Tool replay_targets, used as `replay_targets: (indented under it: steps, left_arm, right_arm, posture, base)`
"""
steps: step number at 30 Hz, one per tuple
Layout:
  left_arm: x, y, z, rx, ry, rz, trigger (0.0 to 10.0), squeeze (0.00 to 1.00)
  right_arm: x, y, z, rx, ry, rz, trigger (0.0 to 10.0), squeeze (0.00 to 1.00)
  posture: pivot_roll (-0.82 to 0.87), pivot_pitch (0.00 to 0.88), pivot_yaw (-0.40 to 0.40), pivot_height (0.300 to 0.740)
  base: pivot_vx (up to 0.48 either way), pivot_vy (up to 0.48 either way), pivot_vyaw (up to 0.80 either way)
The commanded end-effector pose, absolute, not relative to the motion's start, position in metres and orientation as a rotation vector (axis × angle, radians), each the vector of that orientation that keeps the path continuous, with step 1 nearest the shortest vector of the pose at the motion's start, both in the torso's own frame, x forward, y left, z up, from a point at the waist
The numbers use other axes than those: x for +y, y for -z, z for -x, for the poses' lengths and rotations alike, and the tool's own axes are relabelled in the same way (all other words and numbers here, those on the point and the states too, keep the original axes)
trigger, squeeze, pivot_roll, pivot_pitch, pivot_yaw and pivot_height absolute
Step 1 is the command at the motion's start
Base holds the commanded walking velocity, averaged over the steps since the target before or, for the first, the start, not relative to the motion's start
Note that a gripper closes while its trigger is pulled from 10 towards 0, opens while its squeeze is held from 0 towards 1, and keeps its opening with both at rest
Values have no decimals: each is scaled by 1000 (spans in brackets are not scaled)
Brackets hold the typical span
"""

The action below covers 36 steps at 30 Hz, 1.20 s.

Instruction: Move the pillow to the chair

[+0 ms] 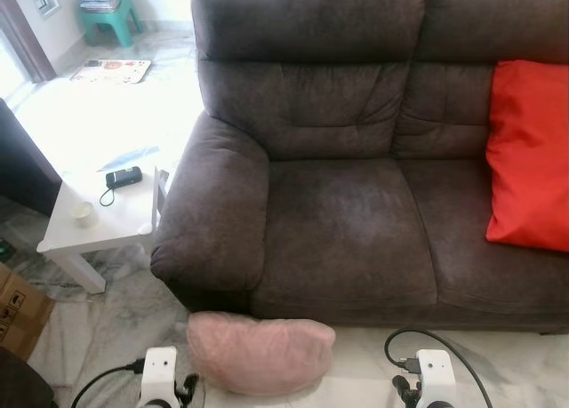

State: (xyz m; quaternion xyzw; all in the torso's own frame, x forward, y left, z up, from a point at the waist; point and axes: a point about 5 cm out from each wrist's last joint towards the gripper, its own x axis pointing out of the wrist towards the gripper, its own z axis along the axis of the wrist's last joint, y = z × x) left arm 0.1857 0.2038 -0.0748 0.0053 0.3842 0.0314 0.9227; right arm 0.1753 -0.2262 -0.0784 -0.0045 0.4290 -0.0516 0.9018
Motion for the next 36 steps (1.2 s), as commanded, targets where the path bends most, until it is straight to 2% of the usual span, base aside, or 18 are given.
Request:
replay_targets:
  steps: [1,10,25,36]
  left_arm:
    - [206,77,-182,817,-56,-28,10000,0]
    - [211,75,-184,814,-49,-58,10000,0]
    - [211,78,-179,834,-62,-51,10000,0]
    - [212,81,-173,845,-79,-48,10000,0]
  right_arm:
    - [-231,83,-164,933,153,-10,10000,0]
    - [-233,89,-150,988,166,-20,10000,0]
    - [-230,90,-149,991,142,-35,10000,0]
    - [-228,90,-151,983,148,-41,10000,0]
  posture:
    - [75,120,-4,740]
    - [76,107,0,740]
    - [76,84,-5,740]
    - [76,98,-8,740]
  base:
    - [0,0,0]
    - [0,0,0]
    - [0,0,0]
    - [0,48,0]
